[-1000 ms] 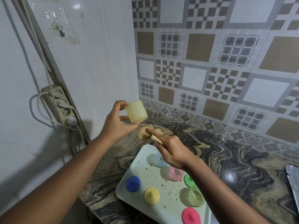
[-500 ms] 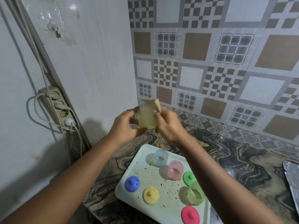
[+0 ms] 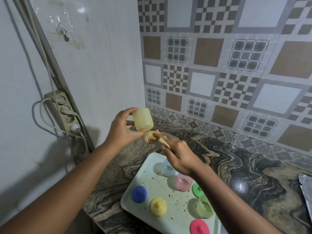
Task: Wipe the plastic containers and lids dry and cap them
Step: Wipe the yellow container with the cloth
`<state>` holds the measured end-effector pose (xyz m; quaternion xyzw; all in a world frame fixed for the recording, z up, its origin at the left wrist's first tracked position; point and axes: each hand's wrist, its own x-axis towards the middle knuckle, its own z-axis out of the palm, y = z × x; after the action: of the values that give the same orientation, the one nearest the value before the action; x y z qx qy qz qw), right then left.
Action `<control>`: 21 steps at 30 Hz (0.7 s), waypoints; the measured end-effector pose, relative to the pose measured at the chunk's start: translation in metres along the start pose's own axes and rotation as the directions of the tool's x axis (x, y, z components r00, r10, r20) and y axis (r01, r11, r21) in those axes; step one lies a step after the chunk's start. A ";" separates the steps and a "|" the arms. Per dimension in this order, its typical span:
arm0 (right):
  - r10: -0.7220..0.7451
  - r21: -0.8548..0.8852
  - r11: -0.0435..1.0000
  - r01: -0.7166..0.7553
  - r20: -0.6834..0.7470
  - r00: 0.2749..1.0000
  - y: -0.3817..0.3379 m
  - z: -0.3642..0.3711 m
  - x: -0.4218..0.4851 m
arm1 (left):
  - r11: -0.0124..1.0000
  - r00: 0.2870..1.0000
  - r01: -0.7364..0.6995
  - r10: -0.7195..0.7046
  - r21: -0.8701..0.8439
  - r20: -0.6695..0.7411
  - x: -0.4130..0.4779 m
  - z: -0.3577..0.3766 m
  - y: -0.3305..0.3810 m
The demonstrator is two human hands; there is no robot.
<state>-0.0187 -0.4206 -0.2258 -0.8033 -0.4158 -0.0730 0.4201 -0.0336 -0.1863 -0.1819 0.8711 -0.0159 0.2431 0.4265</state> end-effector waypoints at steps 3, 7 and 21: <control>0.238 0.400 0.901 -0.167 -0.137 0.962 -0.003 0.000 -0.001 | 0.993 0.992 0.074 -0.064 -0.097 0.106 -0.005 -0.001 0.004; 0.343 0.552 0.823 -0.130 -0.303 0.889 -0.015 -0.012 0.022 | 0.981 0.975 0.105 -0.069 -0.163 0.211 -0.010 0.008 0.013; 0.110 0.136 0.986 -0.093 -0.124 0.986 -0.010 -0.010 0.018 | 0.962 0.988 0.122 -0.093 -0.246 0.125 -0.013 0.013 0.022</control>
<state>-0.0123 -0.4137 -0.2052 -0.7880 -0.3495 -0.0770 0.5010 -0.0452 -0.2122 -0.1778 0.8214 -0.0233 0.1660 0.5451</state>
